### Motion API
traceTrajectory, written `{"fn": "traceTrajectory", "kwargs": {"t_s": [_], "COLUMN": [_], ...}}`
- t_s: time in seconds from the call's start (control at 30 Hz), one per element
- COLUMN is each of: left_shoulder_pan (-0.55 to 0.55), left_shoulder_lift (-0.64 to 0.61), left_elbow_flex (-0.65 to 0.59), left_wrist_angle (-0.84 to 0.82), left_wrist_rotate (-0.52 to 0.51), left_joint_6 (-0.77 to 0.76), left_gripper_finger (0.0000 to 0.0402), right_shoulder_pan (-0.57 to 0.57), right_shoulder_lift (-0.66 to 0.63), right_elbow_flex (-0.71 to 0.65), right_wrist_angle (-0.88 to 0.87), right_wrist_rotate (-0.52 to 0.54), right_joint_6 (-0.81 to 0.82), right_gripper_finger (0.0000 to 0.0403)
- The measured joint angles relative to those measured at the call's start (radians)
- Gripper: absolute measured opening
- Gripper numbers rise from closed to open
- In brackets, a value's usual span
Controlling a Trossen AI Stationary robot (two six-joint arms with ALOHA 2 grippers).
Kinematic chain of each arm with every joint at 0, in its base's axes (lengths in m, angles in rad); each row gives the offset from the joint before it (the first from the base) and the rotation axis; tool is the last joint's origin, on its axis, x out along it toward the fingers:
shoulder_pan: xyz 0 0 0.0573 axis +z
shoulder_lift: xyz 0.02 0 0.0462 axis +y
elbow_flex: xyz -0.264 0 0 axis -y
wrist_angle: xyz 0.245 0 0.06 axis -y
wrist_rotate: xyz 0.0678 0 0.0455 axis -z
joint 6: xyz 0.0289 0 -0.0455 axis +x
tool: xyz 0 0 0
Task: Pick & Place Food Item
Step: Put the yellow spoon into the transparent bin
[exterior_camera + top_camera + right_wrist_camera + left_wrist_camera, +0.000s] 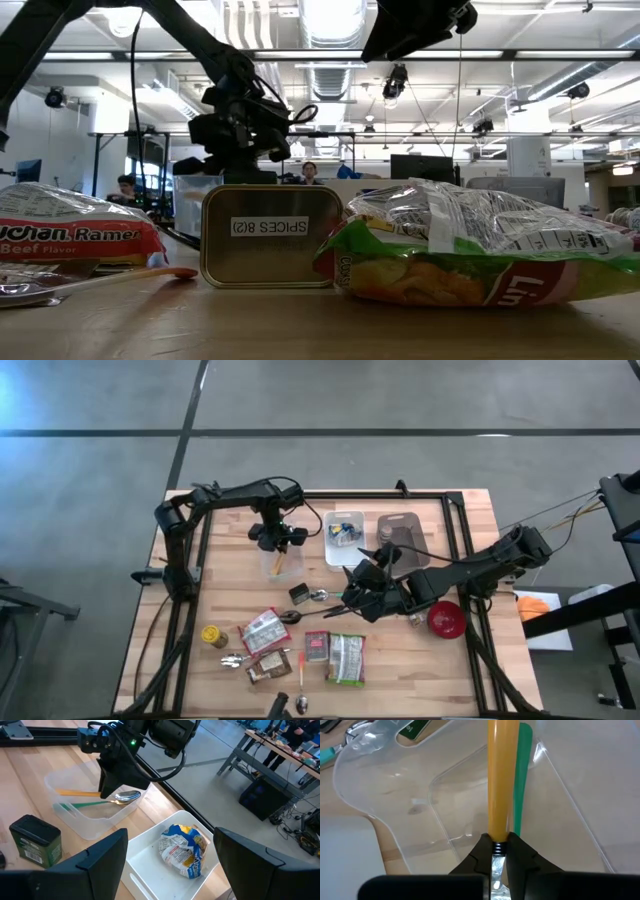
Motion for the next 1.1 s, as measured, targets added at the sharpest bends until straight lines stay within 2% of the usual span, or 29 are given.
{"fn": "traceTrajectory", "kwargs": {"t_s": [0.43, 0.67, 1.1], "left_shoulder_pan": [-0.005, -0.005, -0.037], "left_shoulder_lift": [-0.001, -0.001, -0.001], "left_elbow_flex": [0.000, 0.000, -0.001], "left_wrist_angle": [-0.004, -0.003, -0.004], "left_wrist_rotate": [0.018, 0.018, 0.018], "left_joint_6": [-0.051, -0.058, -0.201], "left_gripper_finger": [0.0022, 0.0049, 0.0058], "right_shoulder_pan": [0.000, 0.000, 0.000], "right_shoulder_lift": [0.000, 0.000, 0.000], "right_elbow_flex": [0.000, 0.000, 0.000], "right_wrist_angle": [0.000, 0.000, 0.000], "right_wrist_rotate": [0.000, 0.000, 0.000], "right_joint_6": [0.000, 0.000, 0.000], "right_gripper_finger": [0.0293, 0.0293, 0.0293]}}
